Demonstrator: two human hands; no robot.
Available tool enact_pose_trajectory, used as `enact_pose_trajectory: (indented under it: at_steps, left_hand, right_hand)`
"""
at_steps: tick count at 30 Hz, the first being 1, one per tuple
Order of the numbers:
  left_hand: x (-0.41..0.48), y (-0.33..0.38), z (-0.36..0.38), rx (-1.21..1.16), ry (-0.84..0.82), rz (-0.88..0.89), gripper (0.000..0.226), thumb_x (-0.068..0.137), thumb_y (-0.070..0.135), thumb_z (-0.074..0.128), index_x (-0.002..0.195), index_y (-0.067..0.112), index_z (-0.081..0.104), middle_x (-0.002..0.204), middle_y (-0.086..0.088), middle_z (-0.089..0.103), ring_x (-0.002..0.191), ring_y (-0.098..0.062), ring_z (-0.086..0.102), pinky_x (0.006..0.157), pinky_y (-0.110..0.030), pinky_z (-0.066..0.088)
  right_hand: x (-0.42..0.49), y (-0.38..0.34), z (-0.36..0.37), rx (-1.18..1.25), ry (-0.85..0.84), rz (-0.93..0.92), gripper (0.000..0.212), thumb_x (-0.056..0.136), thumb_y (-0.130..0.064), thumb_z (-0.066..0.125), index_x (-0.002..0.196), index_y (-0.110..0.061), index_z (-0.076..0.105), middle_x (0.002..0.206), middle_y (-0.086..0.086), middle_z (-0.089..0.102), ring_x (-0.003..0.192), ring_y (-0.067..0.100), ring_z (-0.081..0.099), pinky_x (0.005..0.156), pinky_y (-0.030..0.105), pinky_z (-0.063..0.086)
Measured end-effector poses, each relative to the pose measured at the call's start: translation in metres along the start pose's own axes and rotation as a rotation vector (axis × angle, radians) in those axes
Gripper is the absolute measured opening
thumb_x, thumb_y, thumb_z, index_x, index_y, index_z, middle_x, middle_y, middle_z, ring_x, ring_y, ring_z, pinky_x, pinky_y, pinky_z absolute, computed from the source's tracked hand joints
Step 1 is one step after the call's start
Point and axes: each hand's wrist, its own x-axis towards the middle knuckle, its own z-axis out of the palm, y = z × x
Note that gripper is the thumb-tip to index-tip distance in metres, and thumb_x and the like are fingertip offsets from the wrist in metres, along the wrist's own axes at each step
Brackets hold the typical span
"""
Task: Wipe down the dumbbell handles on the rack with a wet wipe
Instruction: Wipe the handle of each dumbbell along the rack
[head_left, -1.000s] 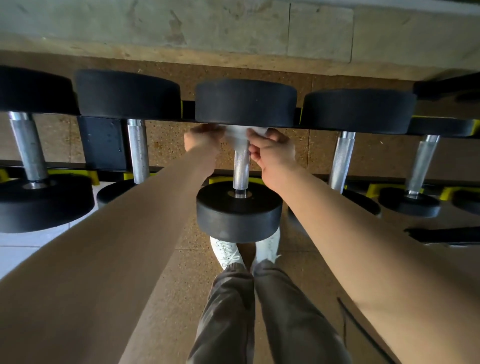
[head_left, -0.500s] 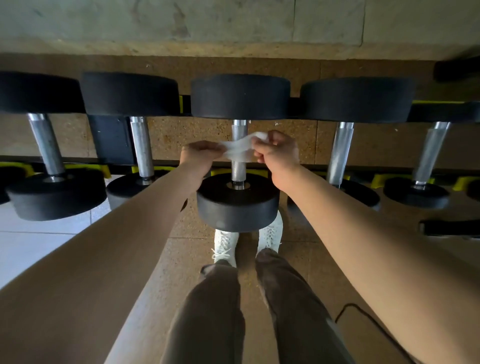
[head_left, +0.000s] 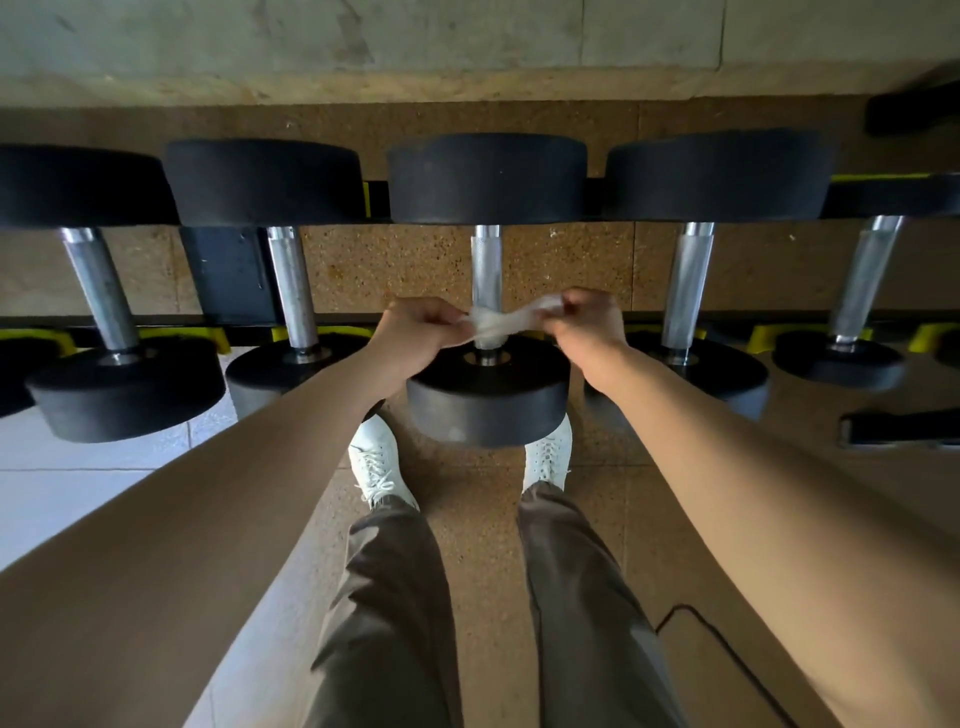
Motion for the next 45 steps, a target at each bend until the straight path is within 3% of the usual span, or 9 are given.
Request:
enact_pose_trajectory:
  at_steps: [7, 12, 20, 24, 29, 36, 39, 42, 45]
  left_hand:
    - [0.007, -0.011, -0.004, 0.382, 0.145, -0.072, 0.007, 0.088, 0.03, 0.075, 0.084, 0.034, 0.072, 0.107, -0.001, 0.072, 0.098, -0.021, 0.068, 0.086, -0.033, 0.058]
    - [0.002, -0.006, 0.0, 0.323, -0.108, 0.022, 0.005, 0.087, 0.032, 0.078, 0.089, 0.031, 0.074, 0.095, 0.006, 0.069, 0.087, -0.01, 0.062, 0.079, -0.024, 0.045]
    - [0.021, -0.016, 0.005, 0.593, 0.173, -0.146, 0.037, 0.084, 0.048, 0.067, 0.109, 0.023, 0.073, 0.108, -0.003, 0.073, 0.096, -0.025, 0.069, 0.078, -0.037, 0.059]
    - [0.01, -0.003, 0.006, 0.476, -0.085, 0.041, 0.01, 0.085, 0.038, 0.076, 0.084, 0.028, 0.074, 0.097, 0.002, 0.07, 0.091, -0.014, 0.064, 0.074, -0.025, 0.051]
    - [0.013, -0.003, -0.01, 0.28, -0.001, 0.05, 0.01, 0.089, 0.02, 0.072, 0.084, 0.029, 0.073, 0.094, 0.006, 0.072, 0.088, -0.013, 0.066, 0.083, -0.028, 0.054]
    - [0.037, 0.028, -0.003, -0.335, 0.063, -0.138, 0.018, 0.098, 0.014, 0.06, 0.11, 0.025, 0.069, 0.107, -0.001, 0.074, 0.099, -0.018, 0.07, 0.083, -0.029, 0.059]
    - [0.042, 0.048, 0.003, -0.577, -0.021, -0.194, 0.02, 0.101, 0.015, 0.058, 0.119, 0.014, 0.065, 0.112, -0.008, 0.072, 0.102, -0.023, 0.07, 0.089, -0.037, 0.059]
    - [0.044, 0.058, 0.003, -0.733, -0.057, -0.201, 0.025, 0.102, 0.014, 0.054, 0.123, 0.003, 0.064, 0.11, -0.011, 0.071, 0.102, -0.026, 0.07, 0.089, -0.04, 0.059]
    - [0.048, 0.052, 0.0, -0.797, 0.035, -0.191, 0.032, 0.095, 0.009, 0.066, 0.127, 0.01, 0.065, 0.115, -0.002, 0.07, 0.106, -0.015, 0.066, 0.09, -0.027, 0.055]
  right_hand:
    - [-0.011, -0.004, 0.024, -0.263, -0.183, -0.051, 0.015, 0.077, -0.038, 0.079, 0.082, -0.026, 0.071, 0.091, -0.004, 0.07, 0.089, 0.017, 0.067, 0.084, 0.042, 0.058]
    - [-0.003, 0.006, 0.007, -0.459, -0.07, -0.064, 0.014, 0.088, -0.034, 0.071, 0.101, -0.028, 0.071, 0.108, 0.001, 0.069, 0.099, 0.02, 0.066, 0.086, 0.04, 0.058]
    - [-0.013, -0.007, 0.019, -0.414, -0.193, -0.141, 0.01, 0.086, -0.029, 0.072, 0.092, -0.021, 0.073, 0.096, -0.001, 0.069, 0.093, 0.018, 0.066, 0.084, 0.036, 0.057]
    - [-0.009, 0.005, 0.0, -0.367, 0.004, -0.069, 0.017, 0.096, -0.021, 0.061, 0.11, -0.012, 0.066, 0.104, 0.005, 0.065, 0.094, 0.018, 0.065, 0.078, 0.029, 0.057]
    - [0.003, 0.0, -0.027, -0.074, 0.342, -0.074, 0.014, 0.091, -0.017, 0.062, 0.078, -0.014, 0.055, 0.077, -0.004, 0.056, 0.075, 0.012, 0.057, 0.063, 0.026, 0.046]
    - [0.011, -0.047, 0.005, 0.582, 0.053, 0.012, 0.022, 0.096, -0.014, 0.061, 0.118, -0.013, 0.06, 0.119, 0.002, 0.066, 0.108, 0.018, 0.067, 0.095, 0.033, 0.056]
    - [0.011, -0.066, 0.021, 0.957, -0.112, 0.165, 0.025, 0.097, -0.01, 0.059, 0.122, -0.009, 0.061, 0.115, 0.009, 0.072, 0.099, 0.022, 0.072, 0.081, 0.033, 0.059]
    - [0.012, -0.072, 0.027, 1.009, -0.154, 0.202, 0.02, 0.098, -0.009, 0.055, 0.117, -0.008, 0.062, 0.109, 0.011, 0.073, 0.089, 0.02, 0.072, 0.064, 0.029, 0.057]
    - [0.018, -0.071, 0.027, 0.97, -0.091, 0.228, 0.028, 0.094, -0.013, 0.064, 0.122, -0.011, 0.062, 0.113, 0.012, 0.073, 0.098, 0.024, 0.071, 0.085, 0.038, 0.058]
